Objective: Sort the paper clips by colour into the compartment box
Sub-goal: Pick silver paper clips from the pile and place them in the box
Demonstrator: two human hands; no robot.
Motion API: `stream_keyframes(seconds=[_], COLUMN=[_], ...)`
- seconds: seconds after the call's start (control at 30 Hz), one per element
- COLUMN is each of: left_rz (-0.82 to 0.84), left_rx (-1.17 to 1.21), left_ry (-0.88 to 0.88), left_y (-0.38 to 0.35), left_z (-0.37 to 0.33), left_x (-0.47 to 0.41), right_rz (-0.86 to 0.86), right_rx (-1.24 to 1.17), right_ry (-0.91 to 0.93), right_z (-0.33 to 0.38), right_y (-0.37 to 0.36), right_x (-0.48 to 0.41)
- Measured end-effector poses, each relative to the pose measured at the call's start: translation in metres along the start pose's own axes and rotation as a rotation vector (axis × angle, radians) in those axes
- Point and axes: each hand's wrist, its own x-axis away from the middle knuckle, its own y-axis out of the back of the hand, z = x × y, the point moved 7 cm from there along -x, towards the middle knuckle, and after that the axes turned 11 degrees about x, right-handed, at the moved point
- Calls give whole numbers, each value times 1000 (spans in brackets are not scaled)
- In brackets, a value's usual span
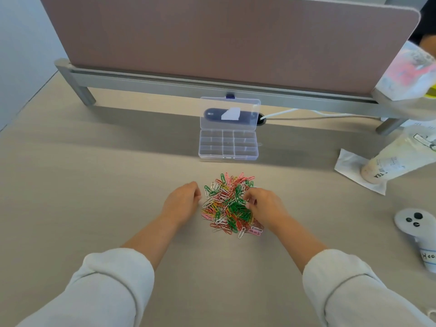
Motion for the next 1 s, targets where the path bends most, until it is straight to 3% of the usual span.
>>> stream_keyframes(seconds=[0.17, 0.4, 0.53, 0.67, 1.0], left_rz=[61, 116, 144, 84, 104], left_rx=[-19, 99, -36, -190, -222], left_ry=[-82, -28, 57, 10, 21], left_y=[-6, -12, -16, -9, -12], left_z=[-9, -7, -5, -11, -7], left_x=[1, 2, 2, 2, -7], right_rz=[-51, -5, -22, -14, -34], right_rx=[-104, -179, -88, 39, 108], right_ry=[-32, -38, -22, -27, -34], right_z=[-3, 0, -2, -7, -2], right_y=[1, -4, -5, -7, 2], right_x=[-1, -5, -4, -5, -10])
